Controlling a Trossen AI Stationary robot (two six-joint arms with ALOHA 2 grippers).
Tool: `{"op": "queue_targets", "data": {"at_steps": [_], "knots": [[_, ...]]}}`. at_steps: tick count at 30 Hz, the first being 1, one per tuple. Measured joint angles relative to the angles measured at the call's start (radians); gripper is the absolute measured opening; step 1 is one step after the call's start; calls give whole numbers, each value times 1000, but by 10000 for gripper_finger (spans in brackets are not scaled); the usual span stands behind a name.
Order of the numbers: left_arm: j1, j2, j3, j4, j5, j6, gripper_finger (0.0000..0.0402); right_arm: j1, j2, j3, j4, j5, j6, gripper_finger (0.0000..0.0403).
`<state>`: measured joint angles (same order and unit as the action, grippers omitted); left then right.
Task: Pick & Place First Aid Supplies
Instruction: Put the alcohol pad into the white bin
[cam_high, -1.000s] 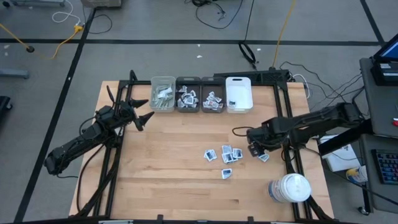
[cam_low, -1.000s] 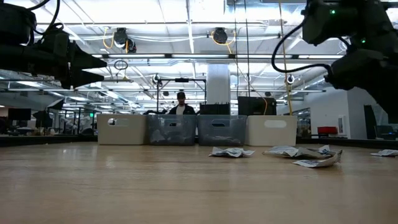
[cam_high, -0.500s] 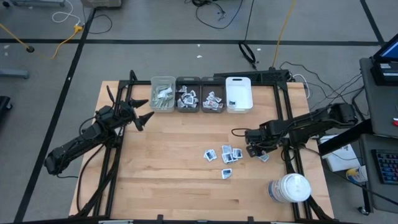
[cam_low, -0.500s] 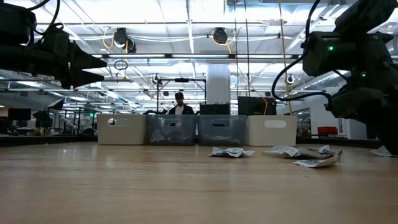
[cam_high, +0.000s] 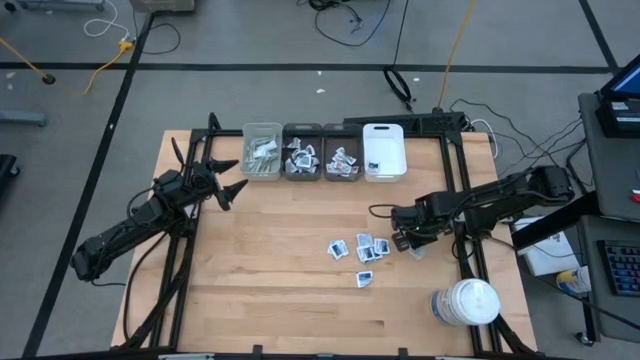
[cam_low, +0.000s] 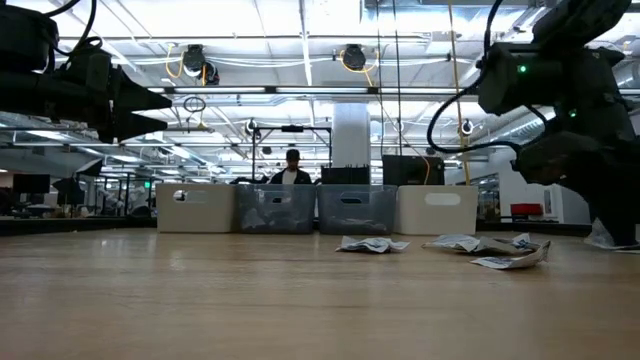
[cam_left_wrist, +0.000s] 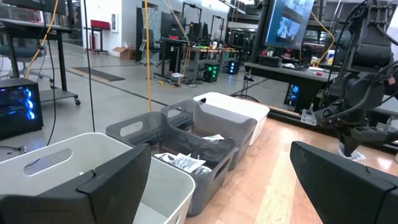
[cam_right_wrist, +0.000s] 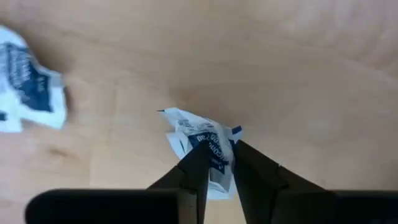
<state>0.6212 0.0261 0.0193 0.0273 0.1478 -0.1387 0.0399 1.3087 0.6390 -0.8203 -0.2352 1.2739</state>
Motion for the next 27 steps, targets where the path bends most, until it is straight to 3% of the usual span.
{"op": "queue_targets", "data": {"at_steps": [7, 20, 27], "knots": [[0, 0, 0, 0, 0, 0, 392, -1, 0, 15, -10, 33, -33, 64], [0, 0, 0, 0, 0, 0, 392, -25, -1, 42, -18, 4, -79, 175], [0, 0, 0, 0, 0, 0, 392, -45, -1, 42, 5, 53, -90, 172]]}}
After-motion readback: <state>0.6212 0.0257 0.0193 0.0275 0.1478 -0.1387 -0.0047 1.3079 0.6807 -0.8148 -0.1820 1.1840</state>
